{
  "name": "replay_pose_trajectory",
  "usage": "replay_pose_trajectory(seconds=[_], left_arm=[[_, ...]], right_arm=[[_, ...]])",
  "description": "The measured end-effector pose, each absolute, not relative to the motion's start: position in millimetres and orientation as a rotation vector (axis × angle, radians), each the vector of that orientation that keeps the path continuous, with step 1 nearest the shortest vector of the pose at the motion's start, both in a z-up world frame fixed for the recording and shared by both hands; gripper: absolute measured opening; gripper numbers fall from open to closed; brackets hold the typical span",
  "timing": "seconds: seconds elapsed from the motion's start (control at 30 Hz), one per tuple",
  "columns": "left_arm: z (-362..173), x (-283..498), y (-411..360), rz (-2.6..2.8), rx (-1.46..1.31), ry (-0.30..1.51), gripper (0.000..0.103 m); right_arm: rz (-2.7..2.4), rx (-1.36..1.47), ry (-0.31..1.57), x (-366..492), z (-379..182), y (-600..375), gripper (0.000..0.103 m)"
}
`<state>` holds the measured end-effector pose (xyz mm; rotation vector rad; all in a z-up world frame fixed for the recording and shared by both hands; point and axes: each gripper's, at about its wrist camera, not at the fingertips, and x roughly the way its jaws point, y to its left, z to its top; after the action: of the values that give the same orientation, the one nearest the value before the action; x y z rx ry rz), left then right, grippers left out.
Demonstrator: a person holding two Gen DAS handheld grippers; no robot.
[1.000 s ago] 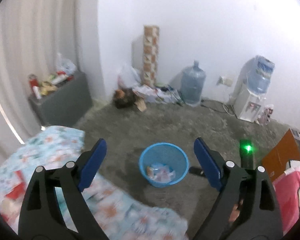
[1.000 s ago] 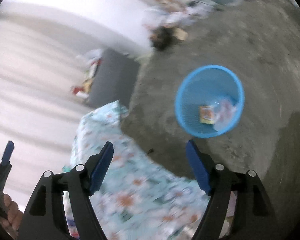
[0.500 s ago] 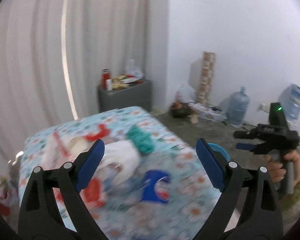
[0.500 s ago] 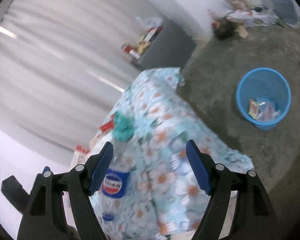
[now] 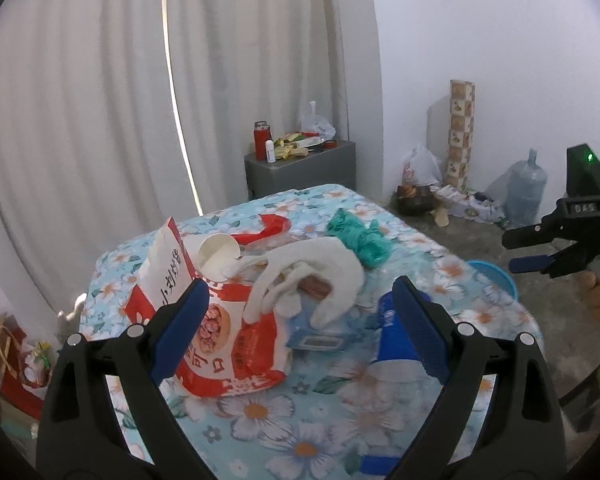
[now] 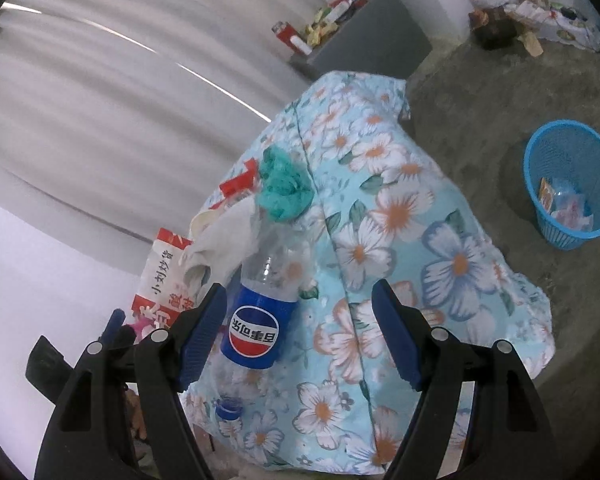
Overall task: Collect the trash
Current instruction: 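Move the right gripper to the Pepsi bottle while the left gripper closes on the red snack bag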
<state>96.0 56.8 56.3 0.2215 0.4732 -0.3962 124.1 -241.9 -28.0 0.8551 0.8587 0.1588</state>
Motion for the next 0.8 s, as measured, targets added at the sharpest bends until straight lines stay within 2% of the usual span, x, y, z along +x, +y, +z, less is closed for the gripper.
replay_pose_trajectory(seconds=[0.03, 0.3, 0.43, 0.53, 0.6, 0.7, 0.8], left_arm=[[52.5, 100.0, 55.5, -0.383, 0.233, 0.472, 0.088], [24.5, 136.3, 46.0, -0.378, 0.274, 0.531, 0.060], [14.3, 152.2, 39.3, -0.364, 0.305, 0.562, 0.050], [8.0, 160.8, 36.7, -0.362, 0.313, 0.588, 0.037], [8.0, 162.6, 37.1, -0.361, 0.309, 0.591, 0.023], [11.5, 159.9, 38.4, -0.368, 0.304, 0.577, 0.007], [14.2, 159.8, 38.9, -0.371, 0.304, 0.579, 0.001]], right_arm=[[0.156, 0.855, 0.865, 126.6, -30.0, -240.8, 0.073], [0.142, 0.876, 0.926, 146.7, -48.1, -233.0, 0.073], [0.137, 0.873, 0.939, 149.8, -49.3, -229.7, 0.073], [0.136, 0.877, 0.940, 149.7, -48.8, -228.6, 0.073], [0.123, 0.870, 0.941, 147.7, -48.3, -229.0, 0.073], [0.114, 0.889, 0.933, 143.9, -50.6, -231.8, 0.073], [0.113, 0.916, 0.926, 139.7, -53.7, -236.0, 0.073]])
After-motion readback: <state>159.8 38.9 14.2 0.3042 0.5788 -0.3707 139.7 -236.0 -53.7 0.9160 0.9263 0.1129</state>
